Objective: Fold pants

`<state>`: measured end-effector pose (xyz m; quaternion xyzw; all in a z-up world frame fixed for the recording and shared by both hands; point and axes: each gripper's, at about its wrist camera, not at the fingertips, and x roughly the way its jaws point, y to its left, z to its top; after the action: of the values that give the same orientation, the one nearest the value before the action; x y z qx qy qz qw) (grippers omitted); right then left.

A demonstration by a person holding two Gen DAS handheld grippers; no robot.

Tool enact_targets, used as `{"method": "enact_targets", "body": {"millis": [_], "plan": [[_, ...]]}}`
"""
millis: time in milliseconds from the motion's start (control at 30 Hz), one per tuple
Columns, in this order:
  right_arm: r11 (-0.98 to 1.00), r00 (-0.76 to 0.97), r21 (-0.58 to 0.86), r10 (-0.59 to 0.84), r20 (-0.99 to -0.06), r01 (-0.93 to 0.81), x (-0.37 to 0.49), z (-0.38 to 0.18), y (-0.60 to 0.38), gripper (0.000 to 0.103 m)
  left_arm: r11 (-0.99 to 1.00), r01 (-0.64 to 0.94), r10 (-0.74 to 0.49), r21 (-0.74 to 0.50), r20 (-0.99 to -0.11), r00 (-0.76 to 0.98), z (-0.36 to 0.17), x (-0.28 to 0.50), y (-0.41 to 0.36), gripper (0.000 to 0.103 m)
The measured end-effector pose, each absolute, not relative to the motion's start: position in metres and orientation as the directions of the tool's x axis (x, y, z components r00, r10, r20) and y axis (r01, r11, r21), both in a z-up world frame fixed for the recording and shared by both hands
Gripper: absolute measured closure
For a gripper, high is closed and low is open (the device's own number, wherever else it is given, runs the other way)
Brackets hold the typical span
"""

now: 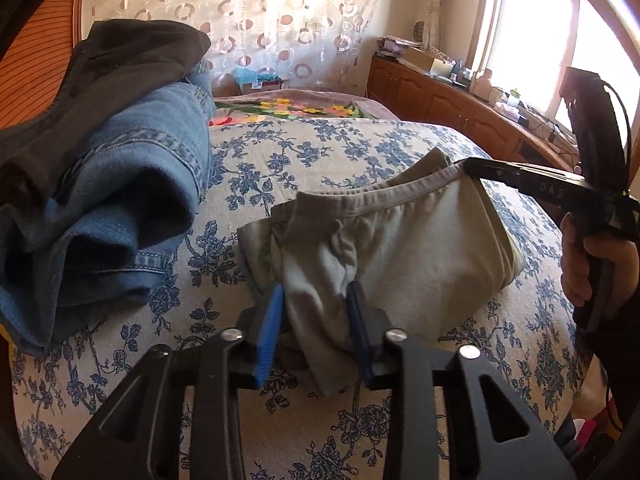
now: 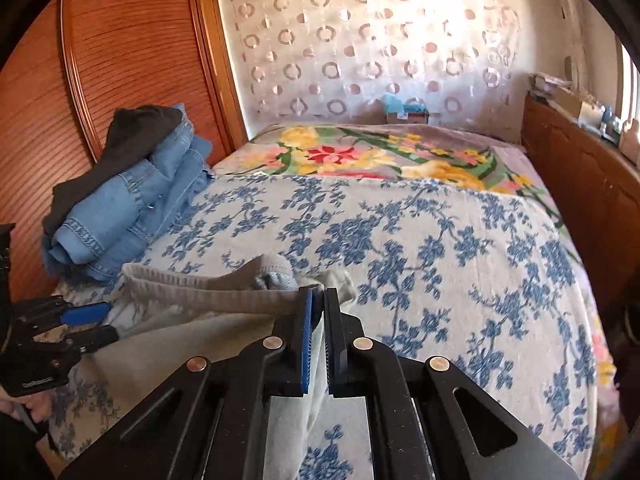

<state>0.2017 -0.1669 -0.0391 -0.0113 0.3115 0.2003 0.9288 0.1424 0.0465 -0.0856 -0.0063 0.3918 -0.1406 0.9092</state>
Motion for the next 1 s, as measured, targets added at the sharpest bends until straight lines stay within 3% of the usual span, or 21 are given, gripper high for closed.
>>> {"method": "enact_targets", "body": {"millis": [100, 200, 267, 433, 667, 733, 833, 900, 1000], "plan": [[0.921, 0.718, 0.116, 0.366, -0.592, -0.373, 0.195, -0.037, -0.170, 0.089, 0.959, 0.257, -0.264, -0.121, -0.711, 0.652, -0.085, 0.143, 0.046, 0.082], [0.907, 0.698, 0.114, 0.387, -0.603, -0.405, 0.183, -0.037, -0.173, 0.074, 0.960, 0.255, -0.263, -0.119, -0.698, 0.666, -0.082, 0.143, 0.047, 0.094], [0.904, 0.693, 0.099, 0.385, -0.609, -0.415, 0.175, -0.039, -0.173, 0.069, 0.962, 0.247, -0.259, -0.117, -0.678, 0.687, -0.076, 0.140, 0.049, 0.095], [0.891, 0.673, 0.094, 0.402, -0.621, -0.444, 0.162, -0.041, -0.178, 0.068, 0.972, 0.200, -0.232, -0.121, -0.618, 0.751, -0.057, 0.131, 0.060, 0.096], [0.867, 0.630, 0.107, 0.433, -0.645, -0.486, 0.138, -0.048, -0.181, 0.068, 0.976, 0.191, -0.209, -0.101, -0.661, 0.720, -0.067, 0.137, 0.062, 0.095], [0.861, 0.626, 0.099, 0.437, -0.646, -0.499, 0.130, -0.050, -0.182, 0.068, 0.975, 0.195, -0.217, -0.108, -0.670, 0.710, -0.069, 0.135, 0.062, 0.092], [0.854, 0.623, 0.070, 0.430, -0.653, -0.516, 0.120, -0.053, -0.182, 0.068, 0.976, 0.196, -0.210, -0.098, -0.677, 0.705, -0.071, 0.127, 0.060, 0.080], [0.851, 0.621, 0.050, 0.420, -0.662, -0.522, 0.118, -0.055, -0.181, 0.068, 0.974, 0.205, -0.212, -0.091, -0.674, 0.708, -0.071, 0.120, 0.062, 0.066], [0.852, 0.618, 0.038, 0.409, -0.671, -0.522, 0.119, -0.059, -0.177, 0.068, 0.968, 0.230, -0.237, -0.101, -0.670, 0.703, -0.073, 0.110, 0.063, 0.056]]}}
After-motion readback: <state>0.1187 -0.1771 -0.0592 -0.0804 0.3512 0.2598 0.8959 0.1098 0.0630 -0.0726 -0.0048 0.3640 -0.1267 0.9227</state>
